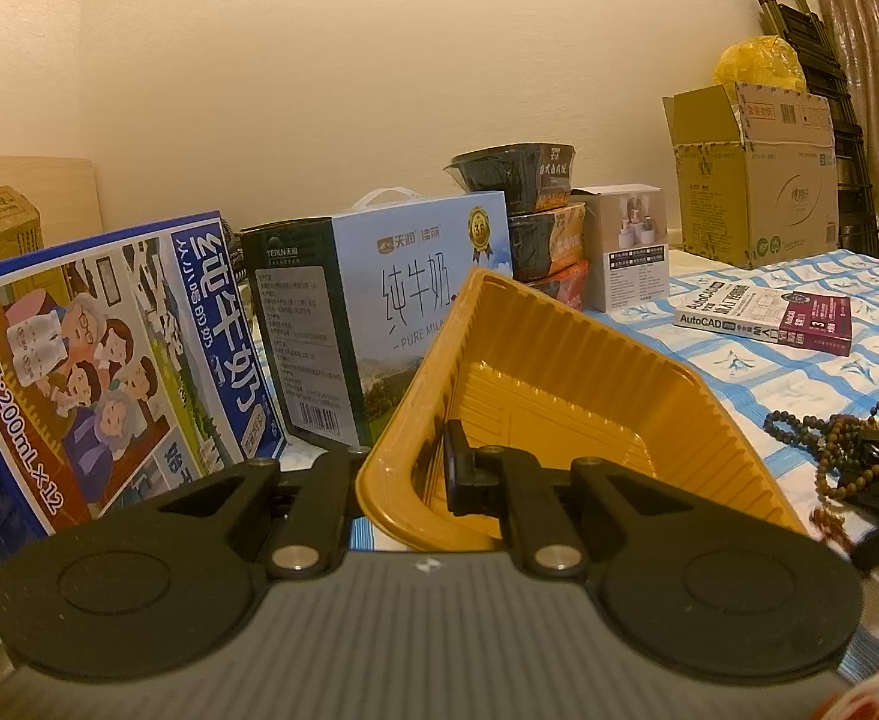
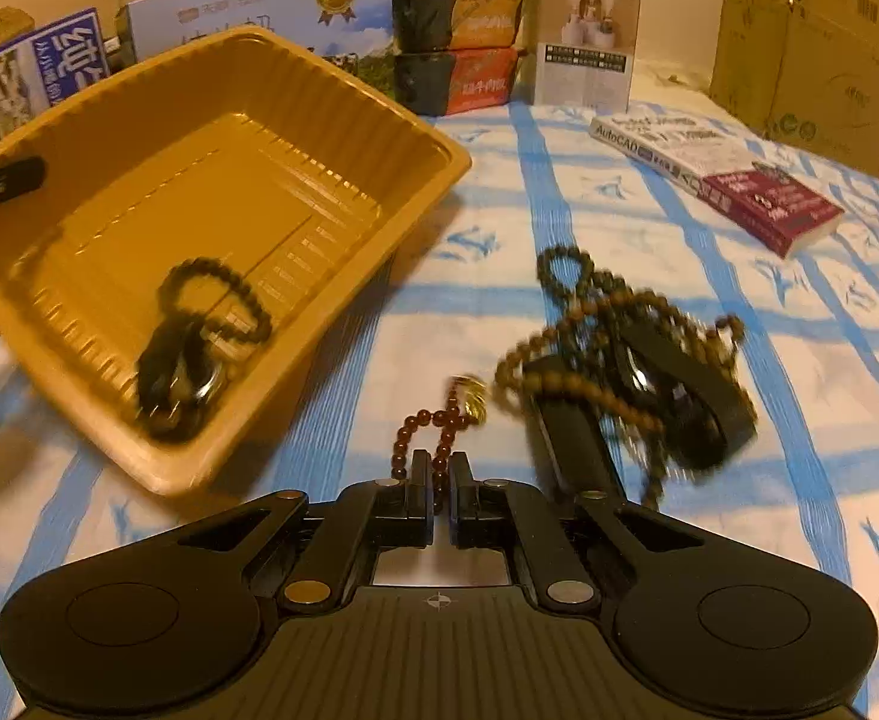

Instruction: Organize jewelry

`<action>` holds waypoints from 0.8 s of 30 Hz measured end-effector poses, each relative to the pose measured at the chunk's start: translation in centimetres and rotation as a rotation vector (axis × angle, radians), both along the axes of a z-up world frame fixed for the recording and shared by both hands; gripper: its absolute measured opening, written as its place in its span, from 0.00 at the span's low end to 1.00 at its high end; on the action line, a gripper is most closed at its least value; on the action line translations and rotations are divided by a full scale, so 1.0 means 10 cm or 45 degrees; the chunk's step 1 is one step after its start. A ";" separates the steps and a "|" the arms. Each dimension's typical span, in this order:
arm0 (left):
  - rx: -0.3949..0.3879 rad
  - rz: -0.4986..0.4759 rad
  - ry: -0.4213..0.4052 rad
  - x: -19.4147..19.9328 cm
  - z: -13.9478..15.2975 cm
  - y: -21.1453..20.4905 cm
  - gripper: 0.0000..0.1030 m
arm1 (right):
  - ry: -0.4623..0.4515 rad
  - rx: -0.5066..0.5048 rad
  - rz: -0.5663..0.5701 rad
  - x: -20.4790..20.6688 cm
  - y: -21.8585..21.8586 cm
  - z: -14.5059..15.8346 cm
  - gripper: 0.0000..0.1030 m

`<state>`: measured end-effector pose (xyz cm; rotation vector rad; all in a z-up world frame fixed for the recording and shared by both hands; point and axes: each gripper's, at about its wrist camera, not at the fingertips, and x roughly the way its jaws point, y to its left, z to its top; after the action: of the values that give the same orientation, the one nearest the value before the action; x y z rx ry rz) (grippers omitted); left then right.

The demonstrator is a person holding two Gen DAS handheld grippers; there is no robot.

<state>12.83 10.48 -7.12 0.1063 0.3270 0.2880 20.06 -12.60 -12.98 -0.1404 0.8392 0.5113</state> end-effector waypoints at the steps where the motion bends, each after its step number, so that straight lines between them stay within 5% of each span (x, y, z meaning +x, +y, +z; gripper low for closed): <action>1: 0.003 0.001 0.000 0.00 0.00 0.00 0.11 | 0.016 0.020 -0.003 -0.04 -0.04 0.03 0.05; 6: -0.001 0.003 0.001 0.00 0.00 0.00 0.10 | 0.023 0.066 -0.027 -0.11 -0.17 0.16 0.13; 8: 0.001 0.002 0.001 0.00 0.00 0.00 0.10 | 0.027 0.075 -0.031 -0.08 -0.15 0.15 0.36; 12: 0.002 0.000 0.002 -0.01 0.00 0.00 0.10 | -0.004 0.054 -0.027 -0.04 -0.08 0.10 0.37; 15: 0.001 -0.002 0.003 -0.02 0.01 0.00 0.10 | -0.024 0.006 0.010 -0.02 -0.02 0.02 0.34; 19: 0.004 -0.005 0.001 -0.02 0.01 -0.01 0.10 | -0.058 -0.048 0.067 -0.04 0.03 -0.07 0.11; 22: 0.000 -0.003 0.003 -0.01 0.01 0.00 0.10 | -0.059 -0.056 0.088 -0.04 0.03 -0.06 0.10; 24: 0.001 -0.005 0.003 -0.01 0.01 0.00 0.10 | -0.063 -0.021 0.085 -0.05 -0.01 -0.01 0.00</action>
<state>12.73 10.45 -6.99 0.1082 0.3293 0.2844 19.60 -12.68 -13.09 -0.1963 0.7927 0.5616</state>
